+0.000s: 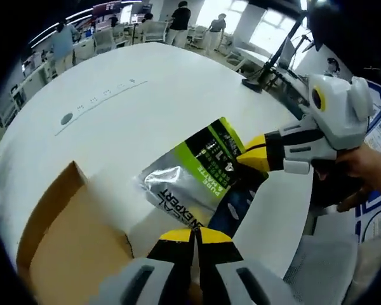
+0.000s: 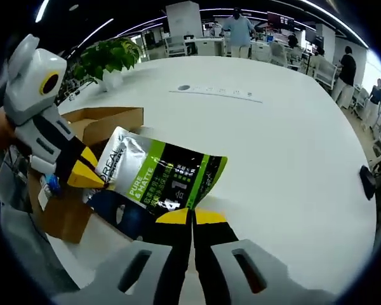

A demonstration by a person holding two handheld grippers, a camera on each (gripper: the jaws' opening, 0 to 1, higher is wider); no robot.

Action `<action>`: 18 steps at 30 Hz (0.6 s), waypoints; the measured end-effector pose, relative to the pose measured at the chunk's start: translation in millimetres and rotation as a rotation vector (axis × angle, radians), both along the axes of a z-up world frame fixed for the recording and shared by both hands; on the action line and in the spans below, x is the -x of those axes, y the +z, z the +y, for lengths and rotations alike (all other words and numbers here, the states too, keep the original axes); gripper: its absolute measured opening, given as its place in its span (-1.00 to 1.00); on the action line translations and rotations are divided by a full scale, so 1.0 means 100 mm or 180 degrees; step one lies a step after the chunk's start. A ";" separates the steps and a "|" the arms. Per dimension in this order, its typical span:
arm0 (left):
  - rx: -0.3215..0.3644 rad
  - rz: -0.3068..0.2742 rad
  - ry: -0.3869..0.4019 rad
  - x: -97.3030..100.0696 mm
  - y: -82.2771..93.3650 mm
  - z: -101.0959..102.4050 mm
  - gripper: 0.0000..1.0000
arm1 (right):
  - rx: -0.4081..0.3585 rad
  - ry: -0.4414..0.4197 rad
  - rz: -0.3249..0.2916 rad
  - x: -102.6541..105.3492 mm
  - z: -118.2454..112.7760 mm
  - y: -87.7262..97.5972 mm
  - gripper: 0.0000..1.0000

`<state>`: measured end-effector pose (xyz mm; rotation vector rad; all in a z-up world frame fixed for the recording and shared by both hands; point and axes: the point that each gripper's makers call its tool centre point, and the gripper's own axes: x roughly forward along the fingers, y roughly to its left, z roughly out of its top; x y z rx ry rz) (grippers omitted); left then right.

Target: Operate the shoe box by opening the lid, removing the specified soft item, and placing it in the target area until the item is outside and the box remains undamaged.

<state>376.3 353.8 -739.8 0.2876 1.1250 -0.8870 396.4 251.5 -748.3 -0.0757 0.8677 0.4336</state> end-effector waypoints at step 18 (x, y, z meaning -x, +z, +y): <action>-0.0729 -0.0216 -0.0560 0.00 -0.36 -0.04 -0.95 | 0.0179 0.0124 0.0086 -0.04 -0.02 -0.30 -1.00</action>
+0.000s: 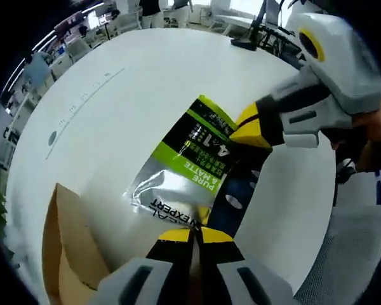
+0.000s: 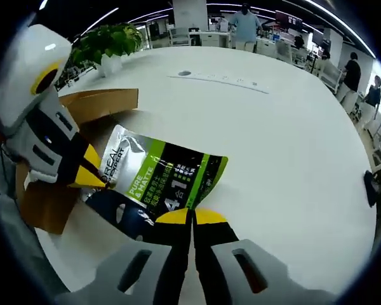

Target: Operate the shoe box by opening the lid, removing the specified soft item, and placing it in the target area until the item is outside and the box remains undamaged.

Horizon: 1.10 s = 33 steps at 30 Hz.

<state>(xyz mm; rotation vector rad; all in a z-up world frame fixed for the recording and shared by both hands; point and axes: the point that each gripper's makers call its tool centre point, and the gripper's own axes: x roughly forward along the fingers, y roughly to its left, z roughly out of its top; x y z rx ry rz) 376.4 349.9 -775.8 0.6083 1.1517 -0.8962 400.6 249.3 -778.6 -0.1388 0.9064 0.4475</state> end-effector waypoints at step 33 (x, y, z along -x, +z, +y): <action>-0.0155 -0.0422 -0.0483 0.10 0.21 0.00 -0.66 | 0.0192 0.0097 -0.0038 0.02 -0.06 -0.08 -0.75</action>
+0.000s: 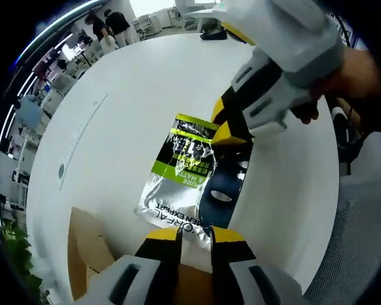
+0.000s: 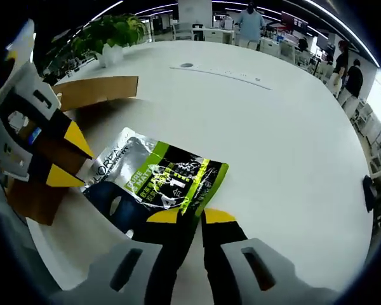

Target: Operate the shoe box by opening the lid, removing the specified soft item, and placing it in the target area until the item is outside and the box remains undamaged.

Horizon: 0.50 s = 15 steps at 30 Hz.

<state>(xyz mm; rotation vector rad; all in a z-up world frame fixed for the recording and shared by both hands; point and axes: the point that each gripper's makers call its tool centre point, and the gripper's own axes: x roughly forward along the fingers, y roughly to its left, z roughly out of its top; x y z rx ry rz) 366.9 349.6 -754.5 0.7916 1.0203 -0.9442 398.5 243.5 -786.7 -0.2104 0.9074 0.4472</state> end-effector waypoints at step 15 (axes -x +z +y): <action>0.0523 0.0150 0.0282 0.14 0.27 -0.03 -0.48 | 0.0014 0.0107 -0.0155 0.08 0.06 0.25 -0.53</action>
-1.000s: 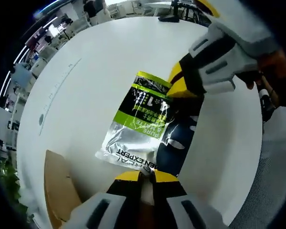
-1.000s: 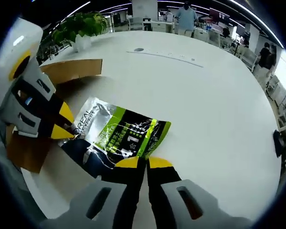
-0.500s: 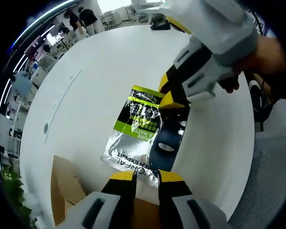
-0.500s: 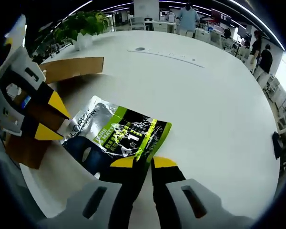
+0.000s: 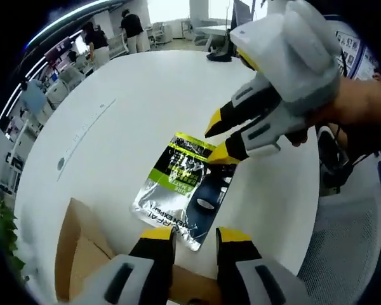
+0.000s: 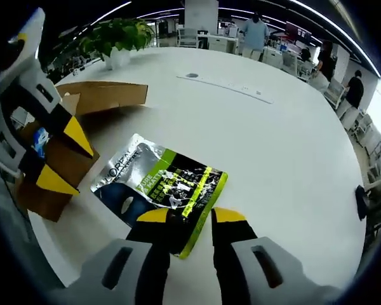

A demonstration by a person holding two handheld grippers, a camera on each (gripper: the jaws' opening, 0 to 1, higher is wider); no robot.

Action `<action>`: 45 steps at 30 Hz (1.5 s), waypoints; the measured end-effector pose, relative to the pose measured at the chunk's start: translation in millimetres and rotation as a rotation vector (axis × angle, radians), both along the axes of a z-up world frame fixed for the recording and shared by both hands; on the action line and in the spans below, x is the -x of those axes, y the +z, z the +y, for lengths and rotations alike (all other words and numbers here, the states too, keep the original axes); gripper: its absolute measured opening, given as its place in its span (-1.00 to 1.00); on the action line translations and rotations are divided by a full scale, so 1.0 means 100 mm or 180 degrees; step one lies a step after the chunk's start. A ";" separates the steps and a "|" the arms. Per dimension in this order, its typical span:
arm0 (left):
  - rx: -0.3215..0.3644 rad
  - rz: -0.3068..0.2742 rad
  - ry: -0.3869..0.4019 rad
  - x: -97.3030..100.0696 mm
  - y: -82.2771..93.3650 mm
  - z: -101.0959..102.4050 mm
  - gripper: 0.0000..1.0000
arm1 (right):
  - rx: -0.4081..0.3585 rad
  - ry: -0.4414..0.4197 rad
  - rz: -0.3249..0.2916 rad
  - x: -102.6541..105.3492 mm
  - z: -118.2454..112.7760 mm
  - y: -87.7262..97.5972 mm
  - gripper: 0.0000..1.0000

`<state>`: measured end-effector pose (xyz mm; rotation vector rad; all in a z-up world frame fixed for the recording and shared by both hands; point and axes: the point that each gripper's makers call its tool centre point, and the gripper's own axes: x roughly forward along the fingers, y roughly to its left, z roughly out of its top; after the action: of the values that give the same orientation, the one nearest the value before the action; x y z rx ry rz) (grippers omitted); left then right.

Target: Operate the shoe box by opening the lid, removing the specified soft item, and placing it in the target area until the item is outside and the box remains undamaged.

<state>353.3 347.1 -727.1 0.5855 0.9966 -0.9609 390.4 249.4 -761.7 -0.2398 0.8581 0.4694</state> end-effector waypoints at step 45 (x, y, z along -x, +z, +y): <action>0.0990 -0.0370 0.0988 0.26 0.83 1.64 0.26 | -0.0784 0.0841 -0.0229 0.50 1.35 1.05 -0.13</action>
<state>327.6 510.8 -643.9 0.2152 0.7861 -0.7748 340.7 384.4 -657.2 -0.1422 0.6930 0.8025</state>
